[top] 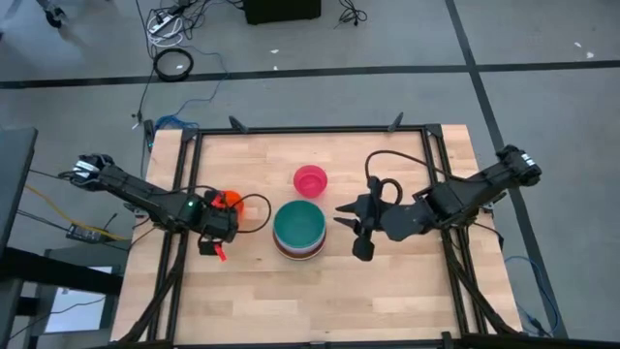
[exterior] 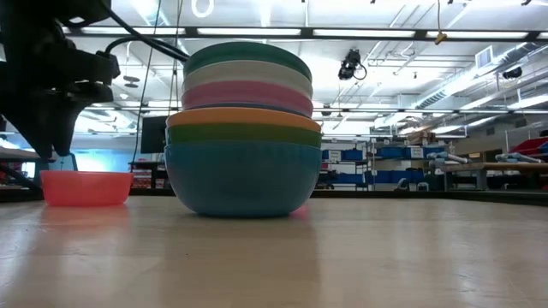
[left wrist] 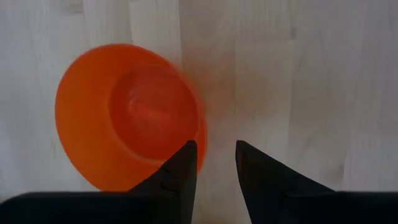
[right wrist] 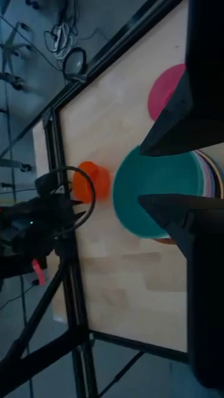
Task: Nest bowls inside each other
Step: Stack the orange bowl on top of the dark green bowl
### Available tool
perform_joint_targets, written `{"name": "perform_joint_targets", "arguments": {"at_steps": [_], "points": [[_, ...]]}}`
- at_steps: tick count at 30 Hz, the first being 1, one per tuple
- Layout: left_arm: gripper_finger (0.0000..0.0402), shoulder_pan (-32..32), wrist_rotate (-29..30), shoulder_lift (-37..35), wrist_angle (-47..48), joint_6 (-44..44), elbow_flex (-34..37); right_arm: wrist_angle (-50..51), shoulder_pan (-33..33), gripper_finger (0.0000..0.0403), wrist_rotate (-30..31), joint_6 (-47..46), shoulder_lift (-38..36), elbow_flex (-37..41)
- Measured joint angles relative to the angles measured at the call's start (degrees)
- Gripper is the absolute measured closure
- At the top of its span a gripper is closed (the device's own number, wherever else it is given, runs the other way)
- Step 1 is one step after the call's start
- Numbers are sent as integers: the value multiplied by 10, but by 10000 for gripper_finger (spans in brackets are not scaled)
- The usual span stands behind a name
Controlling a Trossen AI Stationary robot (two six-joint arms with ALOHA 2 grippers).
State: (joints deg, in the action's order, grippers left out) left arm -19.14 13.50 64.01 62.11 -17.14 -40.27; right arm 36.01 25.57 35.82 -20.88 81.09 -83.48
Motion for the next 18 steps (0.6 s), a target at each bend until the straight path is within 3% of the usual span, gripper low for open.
{"name": "perform_joint_targets", "arguments": {"at_steps": [18], "points": [[282,0,-7,1,-22,-100,31,16,-2,307,4,-5,22,0]]}}
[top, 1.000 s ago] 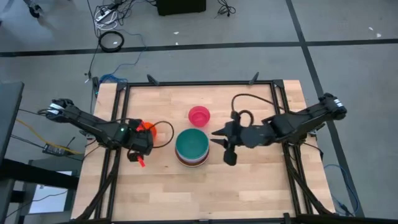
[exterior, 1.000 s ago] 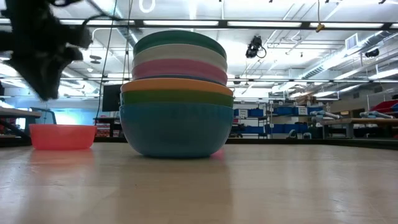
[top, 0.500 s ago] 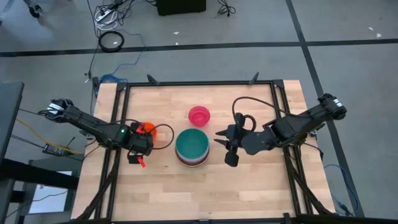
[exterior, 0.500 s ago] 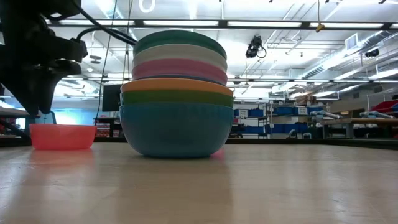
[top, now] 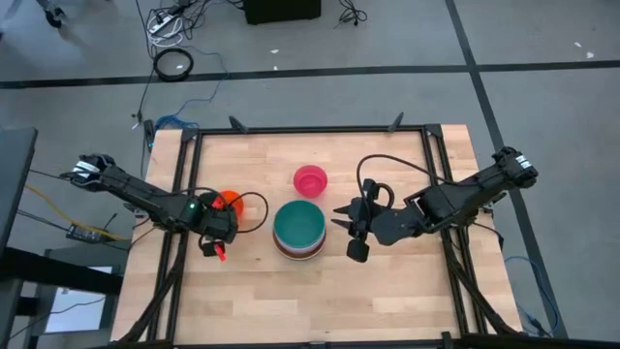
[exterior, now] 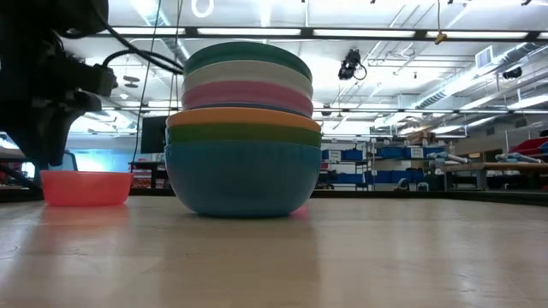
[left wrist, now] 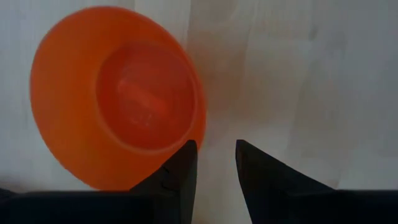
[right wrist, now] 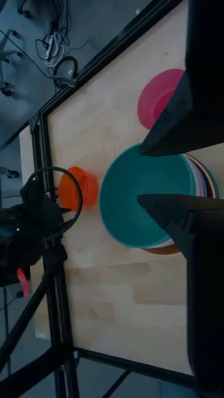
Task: Nest bowls inside each other
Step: Stack the orange bowl on top of the dark green bowl
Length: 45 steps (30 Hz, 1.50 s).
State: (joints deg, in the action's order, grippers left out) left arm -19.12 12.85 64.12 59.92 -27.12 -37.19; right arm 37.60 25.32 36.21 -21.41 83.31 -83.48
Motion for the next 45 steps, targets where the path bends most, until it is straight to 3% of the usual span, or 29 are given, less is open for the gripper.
{"name": "perform_joint_targets", "arguments": {"at_steps": [9,17,29,33,40,45], "points": [[282,9,40,0,-12,-46,8,0,0,307,0,0,0,0],[282,12,41,0,-58,-47,9,0,0,307,0,0,0,0],[283,13,55,0,-108,-89,72,2,0,307,0,1,0,0],[307,13,47,0,-154,-93,105,2,0,307,0,1,0,0],[389,13,38,0,-218,-91,123,2,0,307,0,1,0,0],[395,11,38,0,-227,-91,122,2,0,308,0,1,0,0]]}}
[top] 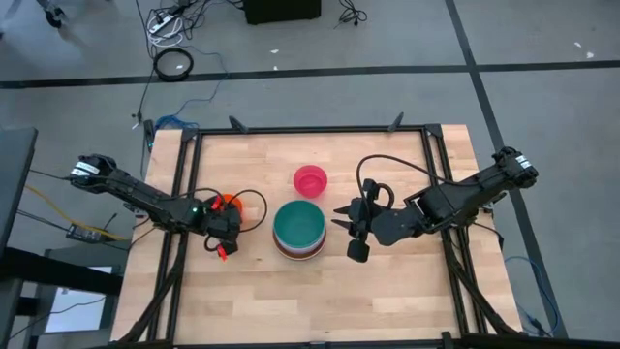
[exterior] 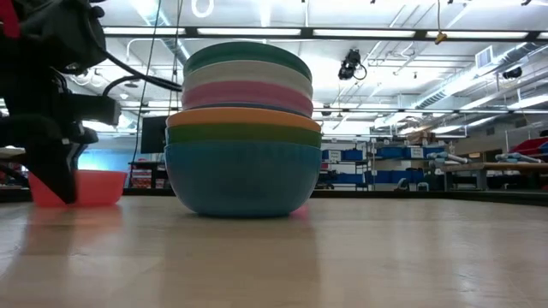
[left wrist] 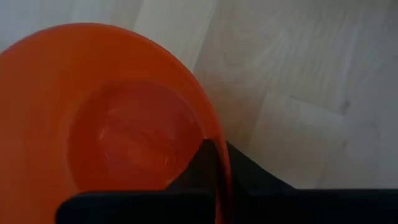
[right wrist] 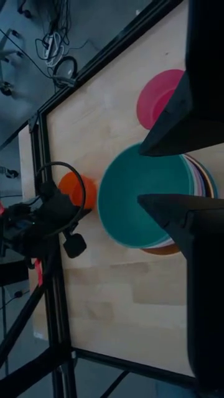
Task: Nest bowls inside each other
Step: Stack the orange bowl on top of the dark green bowl
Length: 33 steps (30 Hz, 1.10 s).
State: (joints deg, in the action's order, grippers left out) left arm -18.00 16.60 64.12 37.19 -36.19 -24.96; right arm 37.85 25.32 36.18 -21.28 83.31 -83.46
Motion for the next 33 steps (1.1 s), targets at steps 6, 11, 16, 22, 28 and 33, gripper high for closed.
{"name": "perform_joint_targets", "arguments": {"at_steps": [6,11,16,22,28,33], "points": [[398,0,30,0,65,20,-69,18,-10,309,2,-2,0,0],[399,0,95,0,130,76,-195,73,-27,309,26,-44,0,0],[399,0,96,0,15,209,-302,119,-41,309,46,-81,0,0],[399,2,29,13,-105,292,-336,127,-45,309,47,-86,0,0],[399,4,-73,79,-169,305,-336,130,-47,309,46,-86,0,0],[399,7,-81,129,-163,311,-335,131,-48,309,47,-86,0,0]]}}
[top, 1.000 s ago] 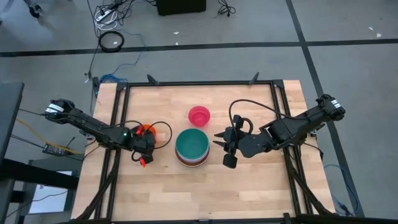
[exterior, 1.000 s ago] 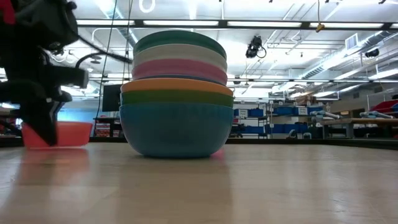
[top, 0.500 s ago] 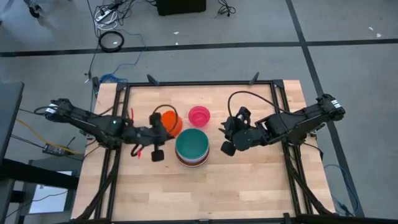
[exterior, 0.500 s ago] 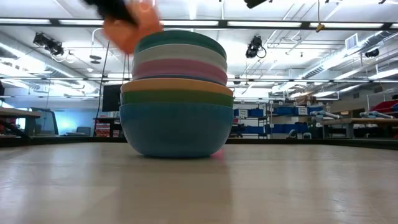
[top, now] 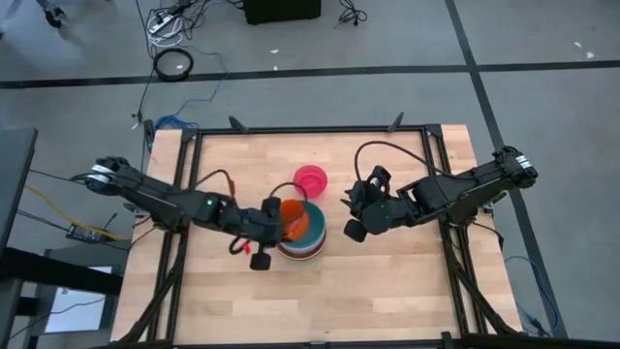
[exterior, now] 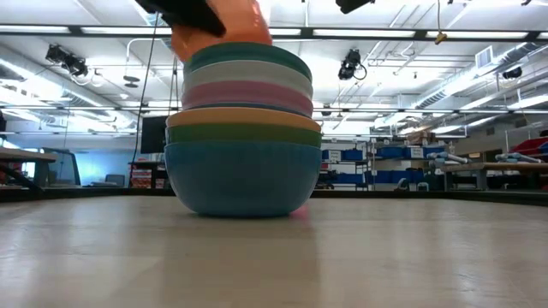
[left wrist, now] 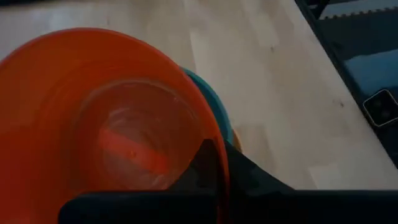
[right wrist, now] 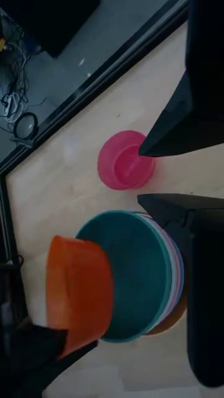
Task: Nest bowls inside each other
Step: Stack the orange bowl on top of the dark green bowl, then stack the red bowl on top of the orange bowl
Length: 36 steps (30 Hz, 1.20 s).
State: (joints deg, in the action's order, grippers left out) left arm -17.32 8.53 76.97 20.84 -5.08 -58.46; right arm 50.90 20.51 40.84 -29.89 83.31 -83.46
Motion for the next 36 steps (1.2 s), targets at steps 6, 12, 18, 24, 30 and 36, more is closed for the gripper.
{"name": "perform_joint_targets", "arguments": {"at_steps": [6,12,18,24,30,36], "points": [[397,17,-14,41,-8,-35,0,0,0,309,0,0,0,0],[377,26,-14,48,-22,-49,0,1,0,309,0,-5,0,0],[338,27,-38,48,-17,-57,-17,3,-21,308,-20,-11,0,0],[312,27,-38,48,23,-57,-47,9,-58,300,-35,-6,0,0],[307,27,-7,43,111,-54,-102,14,-150,284,-57,15,-1,7],[307,27,64,43,197,-29,-157,-67,-277,245,-169,42,-1,84]]}}
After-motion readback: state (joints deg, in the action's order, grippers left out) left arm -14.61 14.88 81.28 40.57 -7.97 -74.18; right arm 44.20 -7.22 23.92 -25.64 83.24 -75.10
